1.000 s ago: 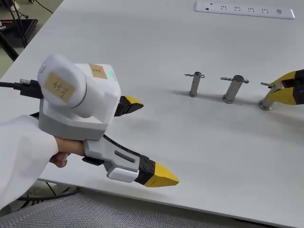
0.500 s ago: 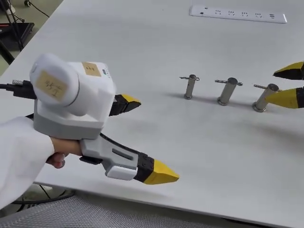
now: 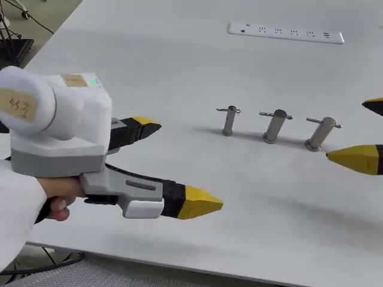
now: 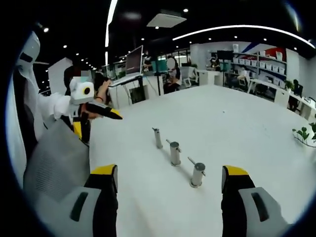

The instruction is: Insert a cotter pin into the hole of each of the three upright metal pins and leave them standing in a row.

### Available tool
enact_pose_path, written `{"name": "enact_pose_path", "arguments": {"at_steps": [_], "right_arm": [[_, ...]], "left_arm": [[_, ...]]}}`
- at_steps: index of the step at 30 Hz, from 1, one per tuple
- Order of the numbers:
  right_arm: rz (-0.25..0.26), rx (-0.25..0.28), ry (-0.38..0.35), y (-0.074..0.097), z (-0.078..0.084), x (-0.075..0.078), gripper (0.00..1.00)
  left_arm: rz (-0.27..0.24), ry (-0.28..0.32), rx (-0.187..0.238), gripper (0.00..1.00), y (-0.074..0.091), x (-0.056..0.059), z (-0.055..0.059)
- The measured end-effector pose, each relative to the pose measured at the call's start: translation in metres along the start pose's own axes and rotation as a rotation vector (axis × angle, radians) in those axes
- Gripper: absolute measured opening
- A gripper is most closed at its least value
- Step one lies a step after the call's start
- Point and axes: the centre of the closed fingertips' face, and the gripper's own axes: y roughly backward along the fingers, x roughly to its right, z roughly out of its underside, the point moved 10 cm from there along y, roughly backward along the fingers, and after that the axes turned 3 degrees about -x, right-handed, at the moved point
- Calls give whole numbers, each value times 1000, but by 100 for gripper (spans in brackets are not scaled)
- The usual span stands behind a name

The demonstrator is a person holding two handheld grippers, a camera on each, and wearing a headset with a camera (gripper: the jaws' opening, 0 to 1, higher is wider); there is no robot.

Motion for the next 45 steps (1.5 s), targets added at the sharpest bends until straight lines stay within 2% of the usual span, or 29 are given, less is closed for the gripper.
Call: {"name": "enact_pose_path", "arguments": {"at_steps": [2,4,5,6,10,12,16,20,22,27,31,37,45], "right_arm": [[26,-25,-14,4,4,-6,88],[73,-84,7,9,10,-8,89],[92,-120,-6,11,14,-10,91],[101,-132,-29,13,16,-12,92],[162,-89,-163,21,21,-17,96],[175,-64,-190,25,23,-19,96],[185,-59,-230,31,30,-27,97],[206,-46,-280,34,35,-36,98],[204,-40,-305,34,38,-41,98],[184,-69,-345,30,48,-51,98],[189,-46,-403,26,49,-52,98],[196,-38,-410,22,44,-53,98],[216,-41,-420,27,44,-55,98]], "left_arm": [[-16,27,18,99,2,-2,-1],[-21,41,32,99,4,-3,-2],[-25,51,36,99,5,-4,-2],[-28,54,38,99,5,-4,-2],[-38,78,41,99,6,-3,0],[-40,97,41,99,7,-2,2],[-39,144,41,99,6,1,5],[-47,157,34,99,5,4,9],[-47,169,33,99,4,5,12],[-55,183,9,99,1,9,17],[-60,215,-3,99,-1,10,21],[-67,210,-6,99,0,10,21],[-83,222,11,99,6,8,20]]}}
